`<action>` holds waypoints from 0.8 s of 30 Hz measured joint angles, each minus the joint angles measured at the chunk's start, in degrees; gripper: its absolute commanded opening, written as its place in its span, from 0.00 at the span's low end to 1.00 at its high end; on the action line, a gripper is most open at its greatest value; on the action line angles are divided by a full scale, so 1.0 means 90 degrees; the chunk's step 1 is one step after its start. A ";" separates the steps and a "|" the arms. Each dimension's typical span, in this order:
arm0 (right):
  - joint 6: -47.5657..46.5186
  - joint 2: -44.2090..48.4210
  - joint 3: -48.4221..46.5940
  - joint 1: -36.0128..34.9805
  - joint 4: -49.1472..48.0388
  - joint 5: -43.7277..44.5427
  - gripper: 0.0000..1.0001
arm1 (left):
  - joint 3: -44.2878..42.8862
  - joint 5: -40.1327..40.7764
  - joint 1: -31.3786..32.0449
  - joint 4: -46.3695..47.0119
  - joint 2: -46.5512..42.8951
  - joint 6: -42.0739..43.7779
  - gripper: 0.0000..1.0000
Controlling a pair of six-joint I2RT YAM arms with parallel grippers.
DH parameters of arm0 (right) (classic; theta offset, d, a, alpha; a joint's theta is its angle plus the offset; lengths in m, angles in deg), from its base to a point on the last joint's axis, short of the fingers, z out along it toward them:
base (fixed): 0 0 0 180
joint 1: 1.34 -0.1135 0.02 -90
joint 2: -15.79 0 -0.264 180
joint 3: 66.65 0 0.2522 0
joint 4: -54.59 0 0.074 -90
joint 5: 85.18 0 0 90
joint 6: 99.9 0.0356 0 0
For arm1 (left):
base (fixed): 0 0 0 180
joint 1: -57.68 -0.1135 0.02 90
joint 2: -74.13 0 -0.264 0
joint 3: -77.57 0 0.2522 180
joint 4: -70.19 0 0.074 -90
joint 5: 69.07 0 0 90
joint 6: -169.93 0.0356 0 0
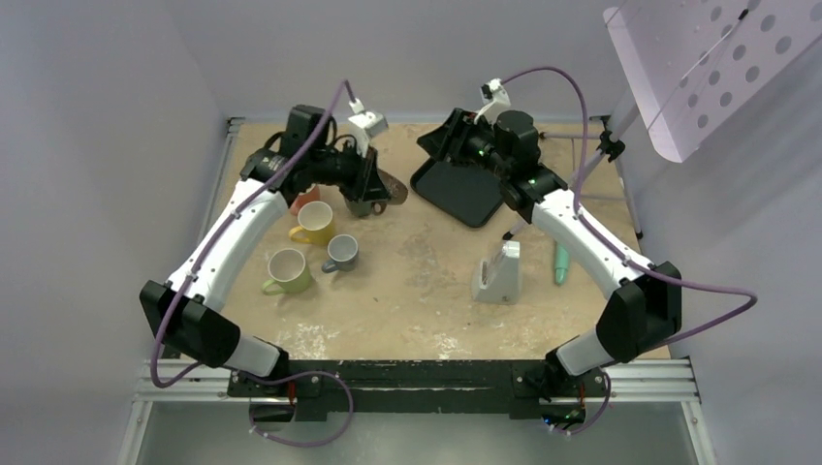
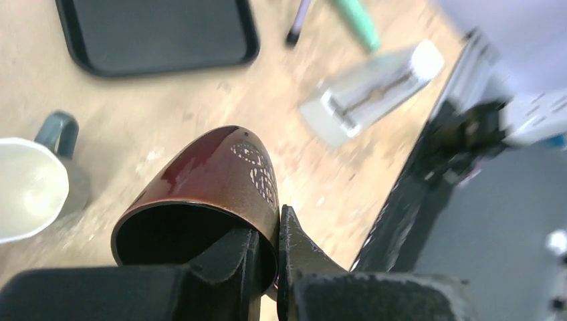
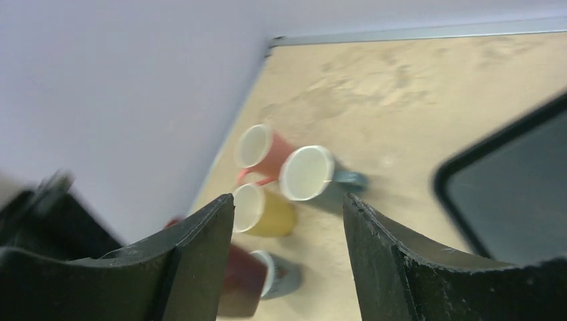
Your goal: Turn the mug right side up
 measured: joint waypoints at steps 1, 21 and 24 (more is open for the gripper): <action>-0.0143 0.0007 -0.0044 0.0063 0.0211 0.0238 0.65 | 0.0005 0.0357 0.0211 -0.0369 0.0022 0.0498 0.00; -0.1290 -0.0238 -0.0690 0.0359 0.1994 0.2416 0.64 | 0.1129 0.3679 0.2392 -0.1809 0.1552 0.4262 0.00; -0.1314 -0.0398 -0.0690 0.0398 0.2030 0.2424 0.64 | 0.1265 0.3825 0.2392 -0.1622 0.1681 0.4367 0.00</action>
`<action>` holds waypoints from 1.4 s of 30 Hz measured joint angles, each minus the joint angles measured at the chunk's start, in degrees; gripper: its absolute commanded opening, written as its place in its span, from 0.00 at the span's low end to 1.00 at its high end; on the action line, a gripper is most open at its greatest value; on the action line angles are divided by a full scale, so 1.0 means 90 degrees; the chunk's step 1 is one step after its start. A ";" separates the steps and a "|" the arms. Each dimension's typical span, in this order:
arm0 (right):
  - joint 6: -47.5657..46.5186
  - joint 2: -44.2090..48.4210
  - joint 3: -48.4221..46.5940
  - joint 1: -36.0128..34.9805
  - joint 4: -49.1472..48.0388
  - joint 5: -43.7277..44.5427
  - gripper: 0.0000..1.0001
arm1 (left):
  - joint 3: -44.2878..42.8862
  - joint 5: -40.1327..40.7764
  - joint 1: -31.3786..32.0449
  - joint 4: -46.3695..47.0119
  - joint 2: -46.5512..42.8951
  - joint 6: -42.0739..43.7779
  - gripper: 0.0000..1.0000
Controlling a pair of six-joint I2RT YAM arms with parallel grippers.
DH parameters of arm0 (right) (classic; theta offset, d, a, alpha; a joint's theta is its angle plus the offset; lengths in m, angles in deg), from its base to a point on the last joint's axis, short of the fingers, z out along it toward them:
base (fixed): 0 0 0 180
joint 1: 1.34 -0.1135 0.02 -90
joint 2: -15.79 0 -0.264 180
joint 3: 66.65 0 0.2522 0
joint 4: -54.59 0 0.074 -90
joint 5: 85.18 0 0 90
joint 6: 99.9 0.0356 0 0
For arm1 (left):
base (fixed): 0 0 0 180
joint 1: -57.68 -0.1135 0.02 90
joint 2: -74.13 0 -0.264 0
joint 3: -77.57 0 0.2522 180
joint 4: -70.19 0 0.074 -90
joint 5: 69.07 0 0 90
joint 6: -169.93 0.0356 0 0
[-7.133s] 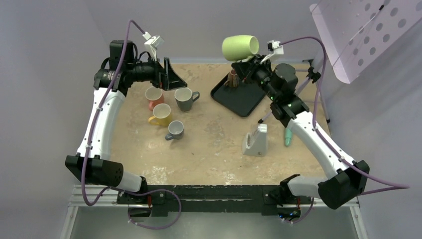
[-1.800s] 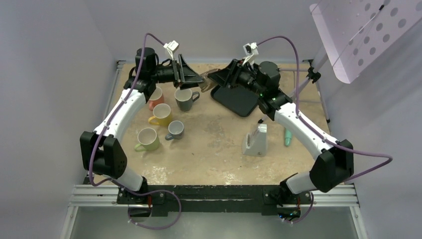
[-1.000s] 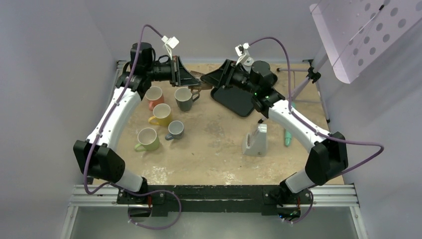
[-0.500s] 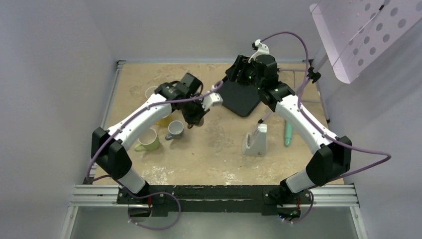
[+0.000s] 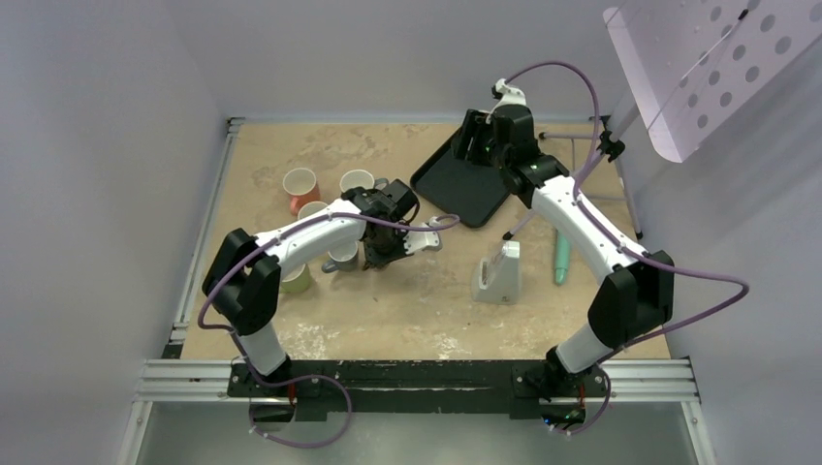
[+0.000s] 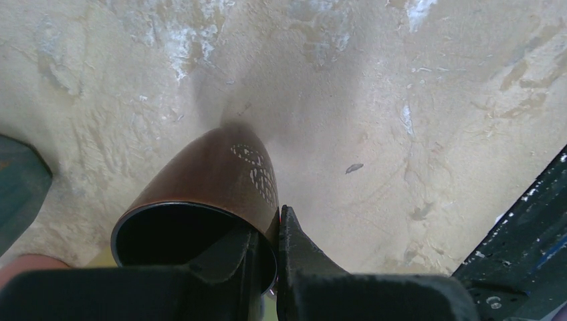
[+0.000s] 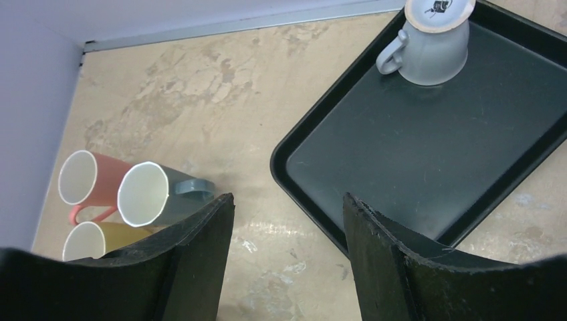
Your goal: Turn the mug right side up
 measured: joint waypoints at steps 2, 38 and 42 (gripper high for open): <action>-0.0022 -0.0087 0.0002 0.0024 0.0002 0.0000 0.64 | 0.0138 0.0027 0.0002 0.0129 0.0049 0.0073 0.02; 0.1239 -0.5056 -0.4342 0.1851 0.0180 -0.0051 0.46 | -0.0845 -0.1634 -0.1355 -0.1343 -0.1370 -0.0342 0.86; 0.1795 -0.5170 -0.4342 0.1877 -0.0175 -0.0406 0.45 | -0.0811 -0.1634 -0.1358 -0.1331 -0.1387 -0.0379 0.86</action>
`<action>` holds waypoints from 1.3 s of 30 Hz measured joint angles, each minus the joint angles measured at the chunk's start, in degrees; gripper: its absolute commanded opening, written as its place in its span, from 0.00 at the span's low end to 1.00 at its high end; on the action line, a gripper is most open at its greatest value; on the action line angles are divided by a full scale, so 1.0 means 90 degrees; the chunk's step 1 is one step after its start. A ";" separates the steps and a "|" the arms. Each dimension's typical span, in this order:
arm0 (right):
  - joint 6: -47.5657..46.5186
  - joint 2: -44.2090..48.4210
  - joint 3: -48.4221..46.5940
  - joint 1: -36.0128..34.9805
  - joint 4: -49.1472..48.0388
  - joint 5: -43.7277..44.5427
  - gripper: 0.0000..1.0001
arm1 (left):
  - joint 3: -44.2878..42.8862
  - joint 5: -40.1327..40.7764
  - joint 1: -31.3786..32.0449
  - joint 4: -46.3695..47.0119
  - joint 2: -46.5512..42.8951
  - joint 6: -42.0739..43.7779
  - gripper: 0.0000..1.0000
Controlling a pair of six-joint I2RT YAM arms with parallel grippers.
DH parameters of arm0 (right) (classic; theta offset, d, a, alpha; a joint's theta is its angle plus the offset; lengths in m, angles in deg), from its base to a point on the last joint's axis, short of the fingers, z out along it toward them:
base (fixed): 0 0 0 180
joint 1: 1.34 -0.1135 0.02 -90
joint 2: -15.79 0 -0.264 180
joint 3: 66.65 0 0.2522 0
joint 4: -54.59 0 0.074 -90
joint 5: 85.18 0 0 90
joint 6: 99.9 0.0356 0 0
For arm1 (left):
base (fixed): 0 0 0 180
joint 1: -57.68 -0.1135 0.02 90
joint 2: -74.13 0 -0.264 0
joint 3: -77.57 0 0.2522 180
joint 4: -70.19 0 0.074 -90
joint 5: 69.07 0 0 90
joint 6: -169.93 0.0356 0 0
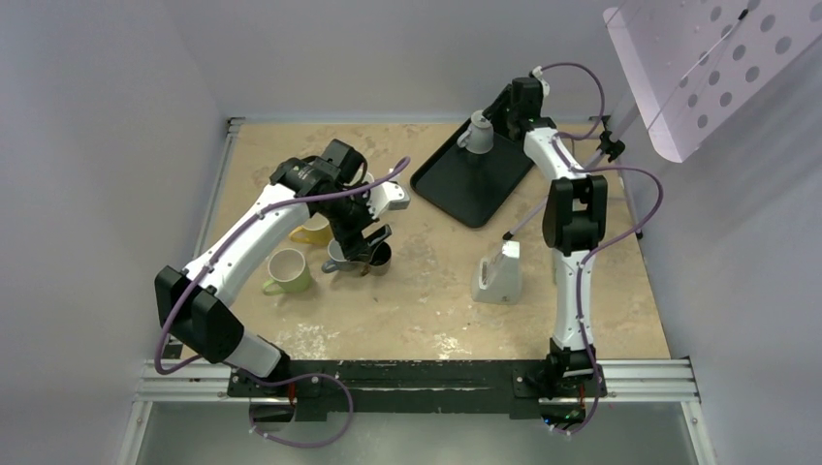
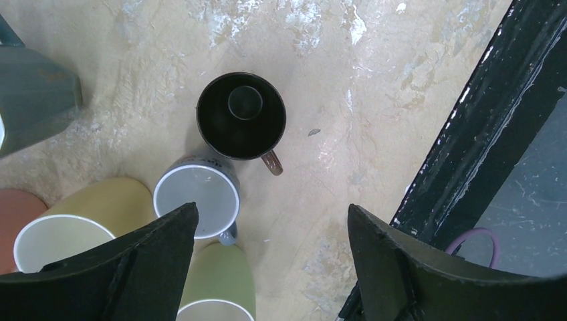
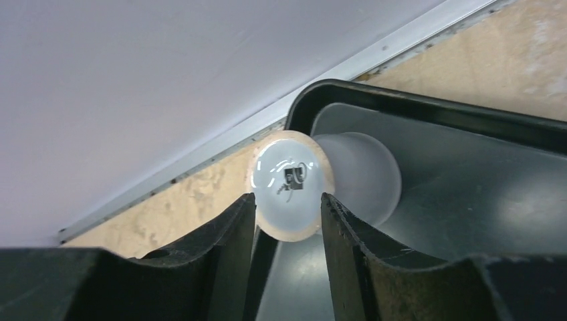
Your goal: Turn the mug right side up
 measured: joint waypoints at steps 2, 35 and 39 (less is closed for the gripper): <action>0.0209 -0.0061 -0.0005 0.0000 -0.0109 -0.0114 0.43 | 0.0000 0.0000 -0.0005 -0.0002 -0.0024 -0.0005 0.86; -0.2421 0.0862 0.0860 0.0257 0.0816 0.1421 0.43 | 0.0000 -0.0029 -0.0039 -0.0005 -0.0192 -0.0019 0.86; -0.3215 0.1171 0.0933 0.0151 0.0743 0.1450 0.51 | -0.0002 -0.0075 -0.0039 -0.0005 -0.0192 -0.0022 0.86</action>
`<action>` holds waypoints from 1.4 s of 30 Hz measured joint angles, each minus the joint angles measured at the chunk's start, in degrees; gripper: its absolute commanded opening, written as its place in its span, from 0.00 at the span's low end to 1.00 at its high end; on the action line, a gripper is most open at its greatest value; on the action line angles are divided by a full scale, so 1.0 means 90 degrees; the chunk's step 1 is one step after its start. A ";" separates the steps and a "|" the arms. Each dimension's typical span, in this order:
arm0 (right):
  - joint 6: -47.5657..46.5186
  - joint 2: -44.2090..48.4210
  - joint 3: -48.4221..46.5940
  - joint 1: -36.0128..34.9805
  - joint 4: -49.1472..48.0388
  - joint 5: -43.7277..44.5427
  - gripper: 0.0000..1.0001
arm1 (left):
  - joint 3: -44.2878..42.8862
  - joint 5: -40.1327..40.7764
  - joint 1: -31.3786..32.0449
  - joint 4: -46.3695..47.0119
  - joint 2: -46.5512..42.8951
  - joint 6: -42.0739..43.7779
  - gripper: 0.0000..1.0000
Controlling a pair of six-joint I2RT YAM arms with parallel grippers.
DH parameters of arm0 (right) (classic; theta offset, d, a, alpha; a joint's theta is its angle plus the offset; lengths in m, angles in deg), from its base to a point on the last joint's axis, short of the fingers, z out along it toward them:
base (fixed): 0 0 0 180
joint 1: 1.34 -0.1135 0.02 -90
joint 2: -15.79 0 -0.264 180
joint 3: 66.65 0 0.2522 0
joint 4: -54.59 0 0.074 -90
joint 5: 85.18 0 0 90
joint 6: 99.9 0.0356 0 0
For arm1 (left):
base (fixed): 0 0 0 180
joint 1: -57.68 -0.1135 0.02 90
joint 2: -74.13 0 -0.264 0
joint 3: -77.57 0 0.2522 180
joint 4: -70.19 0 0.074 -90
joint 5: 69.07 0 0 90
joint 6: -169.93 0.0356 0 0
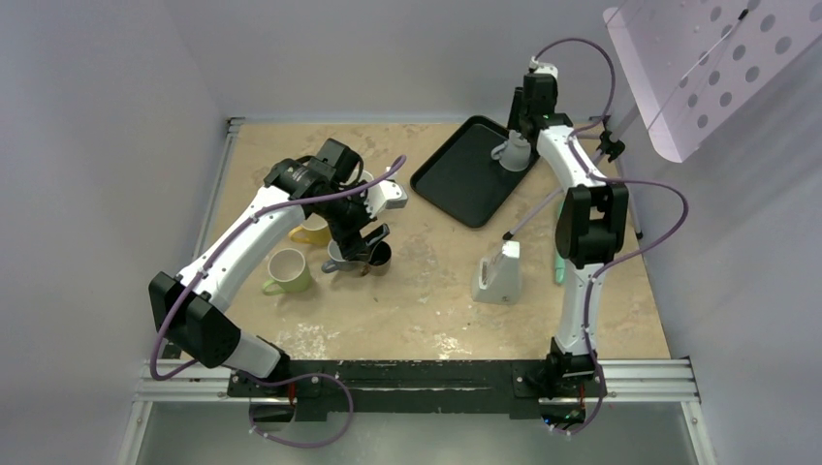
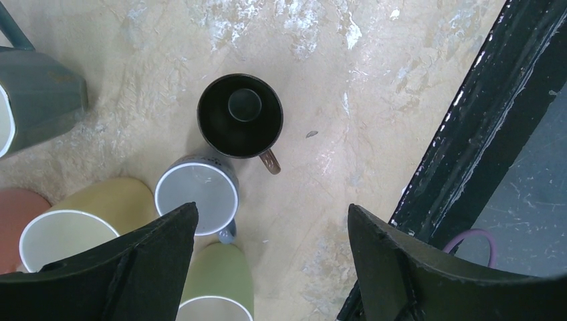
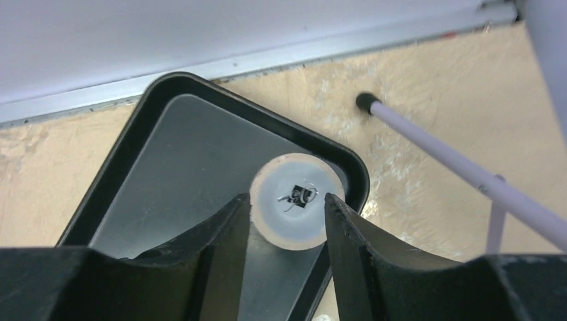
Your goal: Turn the mug right side up
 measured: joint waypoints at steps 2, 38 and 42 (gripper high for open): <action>-0.0464 0.0119 0.0000 -0.0153 -0.0090 0.0068 0.55 | 0.0000 -0.0017 0.0000 -0.0002 0.0000 0.0000 0.86; -0.4430 -0.1683 -0.0680 -0.1076 0.0522 -0.0138 0.65 | 0.0000 -0.0036 0.0000 -0.0172 0.0146 0.0002 0.85; -0.4163 -0.1056 0.0296 -0.1093 0.0534 0.0015 0.64 | 0.0000 0.0012 0.0000 -0.0170 0.0146 0.0010 0.85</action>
